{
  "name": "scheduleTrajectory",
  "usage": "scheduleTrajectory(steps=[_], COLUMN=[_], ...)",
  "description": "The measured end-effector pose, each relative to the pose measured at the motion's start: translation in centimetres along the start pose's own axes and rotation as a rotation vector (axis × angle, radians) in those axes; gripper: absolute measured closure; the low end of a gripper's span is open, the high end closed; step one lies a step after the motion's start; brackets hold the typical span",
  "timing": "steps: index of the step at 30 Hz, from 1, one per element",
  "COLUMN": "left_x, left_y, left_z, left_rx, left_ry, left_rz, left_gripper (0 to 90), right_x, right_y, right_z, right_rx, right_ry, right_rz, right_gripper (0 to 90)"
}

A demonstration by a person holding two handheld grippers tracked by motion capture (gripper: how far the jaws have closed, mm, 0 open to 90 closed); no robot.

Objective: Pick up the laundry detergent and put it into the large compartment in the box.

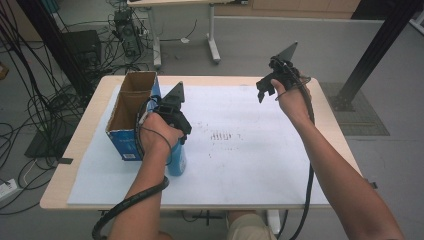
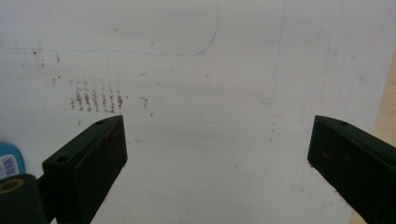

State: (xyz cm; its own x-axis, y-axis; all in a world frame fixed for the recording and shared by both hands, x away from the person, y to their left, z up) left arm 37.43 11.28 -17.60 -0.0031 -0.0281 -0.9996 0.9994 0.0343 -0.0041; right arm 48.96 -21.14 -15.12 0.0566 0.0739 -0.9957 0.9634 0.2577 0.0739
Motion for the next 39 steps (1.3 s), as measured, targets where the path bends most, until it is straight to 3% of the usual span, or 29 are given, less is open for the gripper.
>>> scheduleTrajectory(steps=[39], left_x=[-0.01], left_y=[0.13], left_z=[-0.23], left_rx=[0.000], left_ry=[-0.007], left_rz=[-0.010], left_gripper=[37.4], right_x=[-0.03], right_y=[-0.07], right_z=[0.20], right_rx=[0.003], right_ry=[-0.006], right_rz=[0.003], right_gripper=[4.8])
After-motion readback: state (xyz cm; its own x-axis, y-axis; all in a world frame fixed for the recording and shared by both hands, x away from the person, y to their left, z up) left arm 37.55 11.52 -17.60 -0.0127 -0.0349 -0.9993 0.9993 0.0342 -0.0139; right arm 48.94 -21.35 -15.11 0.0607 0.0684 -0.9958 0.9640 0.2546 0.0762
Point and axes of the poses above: each handheld gripper's, and its own axes: x roughly forward along the jaws, y roughly out of its top, z roughly to its right, the point moved 1 cm from there along x, roughly forward along the jaws, and after that the axes turned 11 degrees about -x, right-handed, at the moved point
